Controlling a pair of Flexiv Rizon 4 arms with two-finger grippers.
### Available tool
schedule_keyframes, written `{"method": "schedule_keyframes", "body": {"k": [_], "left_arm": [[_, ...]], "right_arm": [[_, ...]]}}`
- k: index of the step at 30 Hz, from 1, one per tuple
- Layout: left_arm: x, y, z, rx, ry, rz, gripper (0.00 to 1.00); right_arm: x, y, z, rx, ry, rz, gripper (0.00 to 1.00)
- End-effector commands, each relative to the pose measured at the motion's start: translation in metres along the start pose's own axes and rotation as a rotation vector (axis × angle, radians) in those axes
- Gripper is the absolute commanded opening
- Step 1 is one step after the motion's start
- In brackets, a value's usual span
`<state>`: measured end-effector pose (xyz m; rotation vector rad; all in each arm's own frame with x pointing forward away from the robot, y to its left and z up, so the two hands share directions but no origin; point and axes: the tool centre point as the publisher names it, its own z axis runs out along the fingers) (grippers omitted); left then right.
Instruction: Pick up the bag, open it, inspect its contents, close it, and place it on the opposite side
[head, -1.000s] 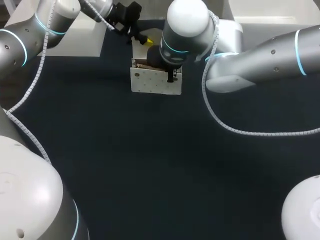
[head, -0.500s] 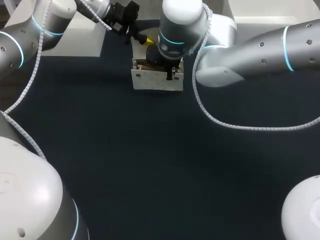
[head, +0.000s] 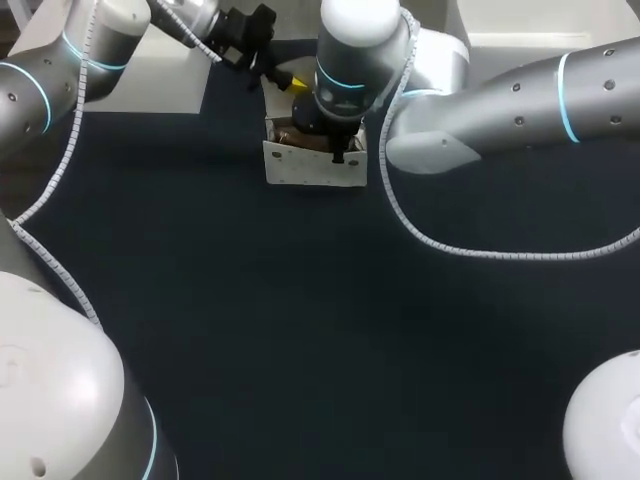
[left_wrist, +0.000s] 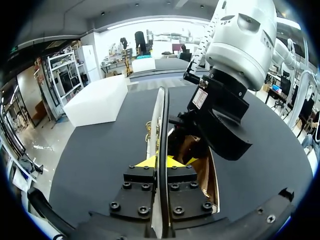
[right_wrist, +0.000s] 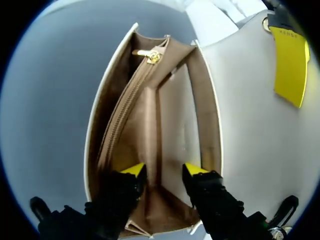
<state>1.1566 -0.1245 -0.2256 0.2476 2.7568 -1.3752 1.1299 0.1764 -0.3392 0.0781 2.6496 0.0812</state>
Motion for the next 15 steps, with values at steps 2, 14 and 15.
{"method": "schedule_keyframes", "body": {"k": [2, 14, 15], "left_arm": [[-0.0029, 0.0019, 0.0007, 0.009, 0.011, 0.005, 0.00], [-0.0015, 0.0018, 0.0011, 0.008, 0.016, 0.014, 0.00], [-0.0015, 0.0021, 0.0013, 0.007, 0.016, 0.014, 0.00]], "right_arm": [[0.0003, 0.0020, 0.0018, 0.006, 0.007, -0.004, 1.00], [0.0008, 0.0025, 0.0032, 0.010, 0.012, -0.005, 1.00], [0.0008, 0.0025, 0.0032, 0.011, 0.012, -0.005, 1.00]]}}
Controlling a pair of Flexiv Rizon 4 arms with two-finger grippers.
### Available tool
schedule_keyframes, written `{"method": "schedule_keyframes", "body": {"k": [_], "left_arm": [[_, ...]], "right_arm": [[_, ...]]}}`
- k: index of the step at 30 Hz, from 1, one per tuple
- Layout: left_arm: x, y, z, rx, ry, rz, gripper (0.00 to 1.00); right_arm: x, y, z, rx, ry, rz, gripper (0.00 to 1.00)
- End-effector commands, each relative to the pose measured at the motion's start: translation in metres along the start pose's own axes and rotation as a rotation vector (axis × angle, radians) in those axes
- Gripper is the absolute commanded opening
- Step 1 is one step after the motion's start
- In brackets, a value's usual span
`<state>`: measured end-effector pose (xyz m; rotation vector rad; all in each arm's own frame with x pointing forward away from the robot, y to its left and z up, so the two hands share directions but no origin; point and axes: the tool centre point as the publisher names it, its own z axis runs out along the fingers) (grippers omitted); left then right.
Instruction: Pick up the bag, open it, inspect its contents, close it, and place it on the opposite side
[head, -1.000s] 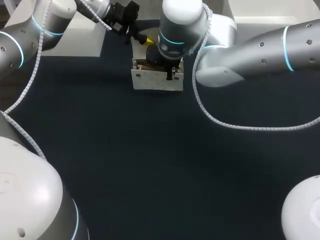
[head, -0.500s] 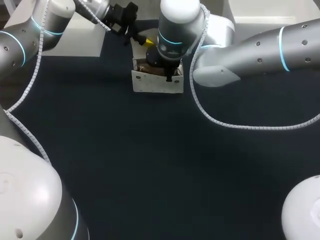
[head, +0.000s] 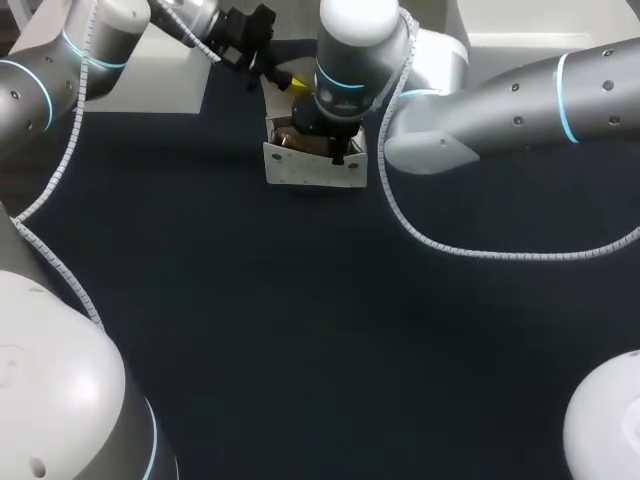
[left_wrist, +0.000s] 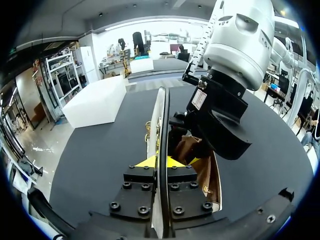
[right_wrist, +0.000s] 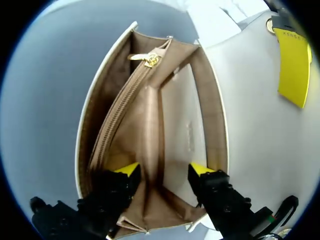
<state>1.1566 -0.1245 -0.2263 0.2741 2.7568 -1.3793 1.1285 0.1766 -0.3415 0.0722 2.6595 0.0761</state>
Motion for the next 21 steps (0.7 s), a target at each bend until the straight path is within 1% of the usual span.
{"method": "schedule_keyframes", "body": {"k": [1, 13, 19, 20, 21], "left_arm": [[-0.002, 0.002, 0.001, 0.003, 0.004, 0.000, 0.00], [-0.002, 0.002, 0.001, 0.002, 0.002, -0.002, 0.00], [-0.001, 0.003, 0.001, 0.001, 0.003, 0.000, 0.00], [0.000, 0.003, 0.001, 0.001, 0.003, 0.000, 0.00], [0.000, 0.002, 0.001, 0.001, 0.003, 0.001, 0.00]], "right_arm": [[-0.002, 0.003, 0.002, 0.008, 0.002, -0.001, 1.00], [-0.003, 0.004, 0.000, 0.005, -0.004, -0.002, 1.00], [-0.007, 0.004, -0.007, -0.001, -0.036, 0.004, 1.00], [-0.008, 0.004, -0.010, -0.003, -0.045, 0.006, 0.89], [-0.010, 0.004, -0.013, -0.002, -0.055, 0.009, 0.76]]}}
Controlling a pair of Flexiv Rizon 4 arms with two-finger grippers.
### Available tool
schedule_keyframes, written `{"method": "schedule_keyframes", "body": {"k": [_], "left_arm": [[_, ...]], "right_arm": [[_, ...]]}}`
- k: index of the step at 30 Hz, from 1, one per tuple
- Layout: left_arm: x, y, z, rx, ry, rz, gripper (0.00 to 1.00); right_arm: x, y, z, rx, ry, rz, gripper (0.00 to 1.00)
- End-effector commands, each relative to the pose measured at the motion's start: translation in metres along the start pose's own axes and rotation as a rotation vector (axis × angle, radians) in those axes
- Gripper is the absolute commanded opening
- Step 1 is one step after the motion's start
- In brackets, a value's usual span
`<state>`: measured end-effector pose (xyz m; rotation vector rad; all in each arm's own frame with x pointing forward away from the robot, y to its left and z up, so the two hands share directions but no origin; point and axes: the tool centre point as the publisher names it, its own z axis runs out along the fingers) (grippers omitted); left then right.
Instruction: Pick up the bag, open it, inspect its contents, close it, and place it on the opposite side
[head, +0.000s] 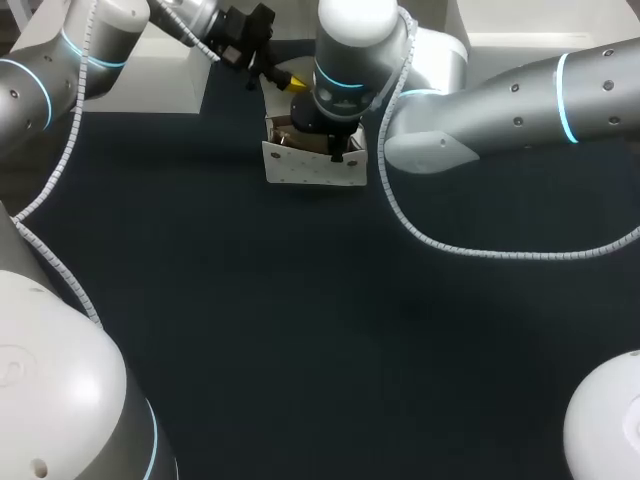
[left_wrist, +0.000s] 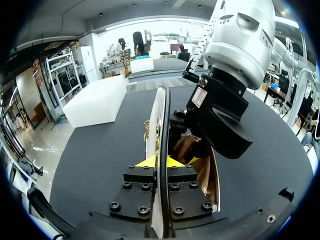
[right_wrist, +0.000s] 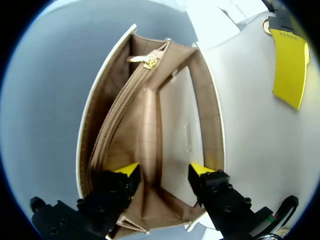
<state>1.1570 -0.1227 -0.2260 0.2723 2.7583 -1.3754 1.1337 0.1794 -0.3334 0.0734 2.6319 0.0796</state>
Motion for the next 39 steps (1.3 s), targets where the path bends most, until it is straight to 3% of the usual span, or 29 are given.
{"method": "schedule_keyframes", "body": {"k": [1, 4, 15, 19, 24, 34, 39], "left_arm": [[0.001, 0.001, 0.002, 0.003, 0.004, 0.003, 0.00], [0.002, 0.000, 0.002, 0.000, 0.004, 0.005, 0.00], [-0.001, 0.013, 0.014, -0.027, 0.018, -0.031, 0.00], [-0.001, 0.015, 0.016, -0.024, 0.020, -0.037, 0.00], [0.000, 0.017, 0.016, -0.020, 0.020, -0.039, 0.00], [0.007, 0.005, 0.011, -0.001, 0.025, 0.000, 0.00], [0.011, -0.001, 0.010, 0.004, 0.026, 0.023, 0.00]], "right_arm": [[-0.003, 0.001, -0.011, 0.000, -0.039, 0.009, 0.53], [-0.007, 0.001, -0.021, 0.000, -0.076, 0.014, 0.40], [-0.017, -0.002, -0.048, 0.002, -0.194, 0.037, 0.41], [-0.018, -0.002, -0.050, 0.014, -0.213, 0.048, 0.41], [-0.020, -0.001, -0.048, 0.025, -0.217, 0.054, 0.33], [-0.025, -0.005, -0.040, 0.062, -0.257, 0.108, 0.40], [-0.028, -0.004, -0.040, 0.062, -0.247, 0.099, 0.35]]}}
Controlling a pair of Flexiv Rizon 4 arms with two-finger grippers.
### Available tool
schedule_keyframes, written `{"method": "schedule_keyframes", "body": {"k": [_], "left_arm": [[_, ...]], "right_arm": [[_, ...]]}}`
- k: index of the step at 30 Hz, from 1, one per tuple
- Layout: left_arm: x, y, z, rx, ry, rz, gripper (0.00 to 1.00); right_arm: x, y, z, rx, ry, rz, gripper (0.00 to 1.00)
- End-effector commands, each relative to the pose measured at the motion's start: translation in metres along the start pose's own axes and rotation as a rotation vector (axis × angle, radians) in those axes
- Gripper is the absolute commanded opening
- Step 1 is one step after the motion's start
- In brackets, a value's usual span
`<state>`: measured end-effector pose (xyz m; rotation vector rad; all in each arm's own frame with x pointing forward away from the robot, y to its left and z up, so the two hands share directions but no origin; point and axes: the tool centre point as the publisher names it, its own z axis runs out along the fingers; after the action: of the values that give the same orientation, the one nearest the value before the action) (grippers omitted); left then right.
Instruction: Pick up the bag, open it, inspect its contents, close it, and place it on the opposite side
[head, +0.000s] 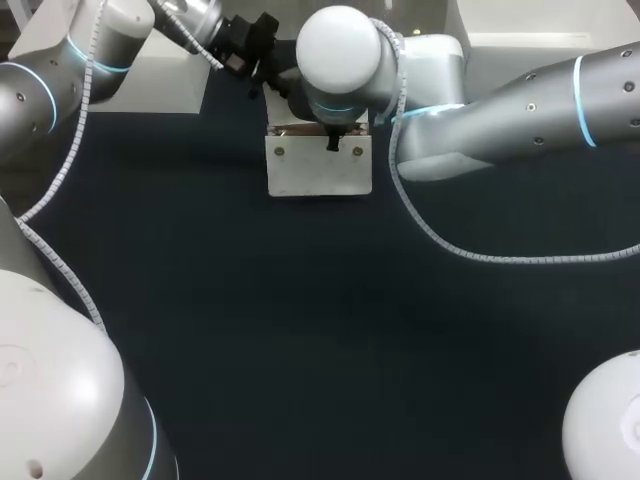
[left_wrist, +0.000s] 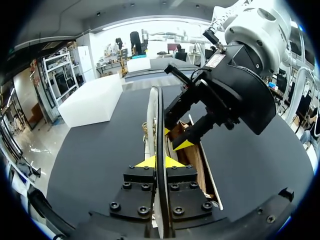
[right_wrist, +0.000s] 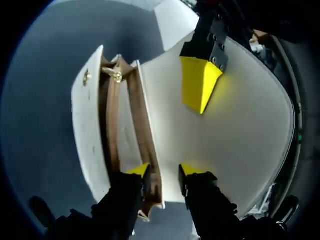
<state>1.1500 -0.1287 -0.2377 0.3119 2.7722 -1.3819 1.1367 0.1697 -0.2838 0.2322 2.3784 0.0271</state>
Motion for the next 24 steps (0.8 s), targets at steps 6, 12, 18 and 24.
{"method": "schedule_keyframes", "body": {"k": [6, 12, 18, 24], "left_arm": [[0.006, -0.011, -0.001, -0.001, 0.004, 0.031, 0.00], [0.000, -0.002, 0.003, -0.008, 0.009, 0.011, 0.00], [-0.005, 0.005, 0.006, -0.005, 0.008, -0.002, 0.00], [-0.019, 0.021, 0.010, -0.006, -0.015, -0.018, 0.00]], "right_arm": [[0.000, 0.001, 0.004, 0.002, 0.016, -0.003, 0.31], [-0.005, -0.005, -0.009, 0.003, -0.032, 0.035, 0.27], [-0.006, -0.011, -0.018, 0.008, -0.069, 0.071, 0.19], [0.000, -0.011, -0.032, -0.030, -0.085, 0.053, 0.00]]}}
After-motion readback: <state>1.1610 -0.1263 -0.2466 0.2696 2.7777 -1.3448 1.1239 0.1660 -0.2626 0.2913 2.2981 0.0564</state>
